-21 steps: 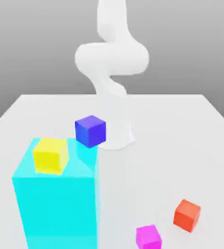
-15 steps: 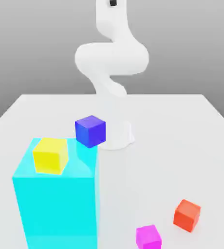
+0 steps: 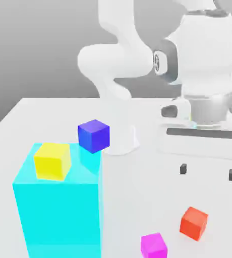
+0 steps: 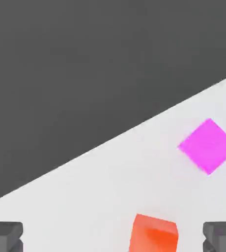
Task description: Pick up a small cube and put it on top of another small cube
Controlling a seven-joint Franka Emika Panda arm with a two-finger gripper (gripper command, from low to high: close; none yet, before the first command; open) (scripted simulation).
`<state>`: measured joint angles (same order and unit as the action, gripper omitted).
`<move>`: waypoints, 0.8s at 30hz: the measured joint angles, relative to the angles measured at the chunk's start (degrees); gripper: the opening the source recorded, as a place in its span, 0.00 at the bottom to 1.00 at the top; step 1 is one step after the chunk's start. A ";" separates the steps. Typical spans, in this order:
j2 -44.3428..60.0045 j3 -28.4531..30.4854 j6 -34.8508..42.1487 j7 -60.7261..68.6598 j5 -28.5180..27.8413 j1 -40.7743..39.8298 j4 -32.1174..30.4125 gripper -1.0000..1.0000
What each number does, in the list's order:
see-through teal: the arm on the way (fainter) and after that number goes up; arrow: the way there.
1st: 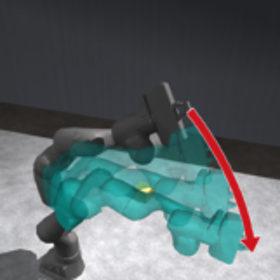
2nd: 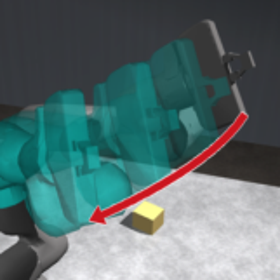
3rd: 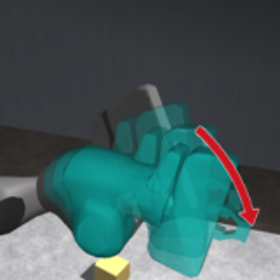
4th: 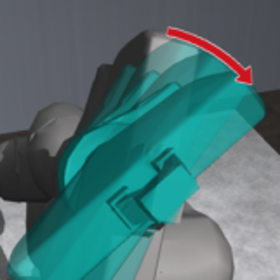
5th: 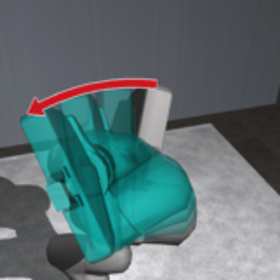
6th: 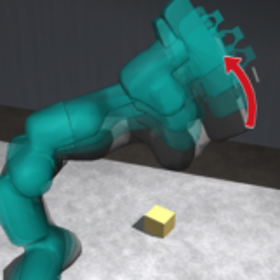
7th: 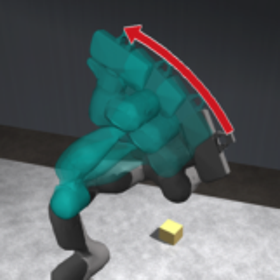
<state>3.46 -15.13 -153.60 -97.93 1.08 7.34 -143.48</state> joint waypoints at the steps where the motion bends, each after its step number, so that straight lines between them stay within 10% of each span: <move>1: 2.10 0.89 -0.92 -3.37 -1.57 1.38 -0.49 0.50; 8: 16.66 6.96 -10.02 -17.30 -11.03 8.06 -0.35 0.50; 9: 18.70 7.91 -11.64 -17.91 -11.73 8.86 0.05 0.00; 24: 4.10 4.36 0.67 -6.04 -2.11 3.76 -1.99 0.00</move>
<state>7.56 -10.77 -152.93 -103.97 -1.03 11.10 -145.47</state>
